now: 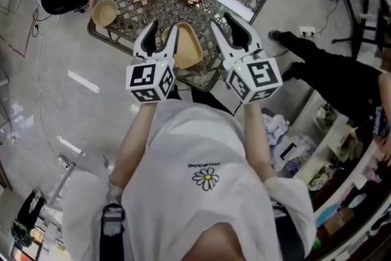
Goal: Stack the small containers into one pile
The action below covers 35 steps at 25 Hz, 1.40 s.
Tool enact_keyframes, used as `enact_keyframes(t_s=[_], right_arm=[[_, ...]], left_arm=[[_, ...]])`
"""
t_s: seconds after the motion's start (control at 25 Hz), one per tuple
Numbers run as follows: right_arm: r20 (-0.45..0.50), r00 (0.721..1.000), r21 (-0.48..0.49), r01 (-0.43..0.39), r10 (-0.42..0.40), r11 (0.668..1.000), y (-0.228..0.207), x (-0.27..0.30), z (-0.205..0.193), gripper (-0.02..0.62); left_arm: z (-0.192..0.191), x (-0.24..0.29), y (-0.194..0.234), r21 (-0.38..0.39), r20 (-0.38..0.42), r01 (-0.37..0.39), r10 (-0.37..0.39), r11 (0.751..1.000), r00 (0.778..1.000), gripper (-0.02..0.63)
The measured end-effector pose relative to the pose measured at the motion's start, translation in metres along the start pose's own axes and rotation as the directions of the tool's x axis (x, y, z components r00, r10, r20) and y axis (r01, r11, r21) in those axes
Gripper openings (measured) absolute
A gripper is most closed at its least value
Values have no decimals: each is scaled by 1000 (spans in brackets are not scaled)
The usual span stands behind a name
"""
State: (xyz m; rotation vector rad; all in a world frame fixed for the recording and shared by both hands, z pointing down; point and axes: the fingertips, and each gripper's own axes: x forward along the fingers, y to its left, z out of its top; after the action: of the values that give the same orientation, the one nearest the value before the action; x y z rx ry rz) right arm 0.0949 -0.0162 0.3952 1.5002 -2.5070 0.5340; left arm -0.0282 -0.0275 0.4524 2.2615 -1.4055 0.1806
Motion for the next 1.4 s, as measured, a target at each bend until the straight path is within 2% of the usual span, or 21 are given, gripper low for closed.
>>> enact_keyframes(t_s=[0.12,0.28,0.36,0.48,0.6,0.84,0.92,1.08,1.24,1.32,1.4], right_arm=[[-139,990,-42,-27,21,999,-1,19,-46,148],[-310,948,-48,-91,72,995,2,38,-114,115],[-391,918,-25,-79,63,997,-5,46,-149,115],[-527,847,18,-75,73,997,-11,53,-200,117],[-591,799,92,-68,109,993,-10,54,-232,117],[-649,750,161,-27,126,987,-11,54,-265,117],[-666,735,170,-20,130,985,-12,52,-272,116],[-681,720,182,-10,134,983,-11,51,-278,99],[-690,712,157,-24,127,987,-8,53,-279,60],[-685,720,145,-15,111,989,-7,55,-276,56],[-659,746,158,11,98,987,-8,58,-267,50]], left_arm=[[-47,4,15,-74,-92,-55,48,996,995,212],[-111,4,30,-130,-230,-137,104,982,968,212],[-141,4,36,-146,-295,-173,124,974,947,212],[-173,3,42,-156,-368,-214,144,964,919,212],[-191,0,46,-183,-413,-242,149,953,898,192],[-219,-2,50,-223,-482,-281,145,933,864,156],[-225,-4,50,-215,-505,-297,155,930,849,116],[-226,-3,46,-194,-517,-297,159,935,841,81],[-227,0,45,-196,-528,-281,141,940,838,75],[-224,2,47,-198,-523,-278,138,940,841,73],[-214,4,50,-201,-499,-271,140,941,855,69]])
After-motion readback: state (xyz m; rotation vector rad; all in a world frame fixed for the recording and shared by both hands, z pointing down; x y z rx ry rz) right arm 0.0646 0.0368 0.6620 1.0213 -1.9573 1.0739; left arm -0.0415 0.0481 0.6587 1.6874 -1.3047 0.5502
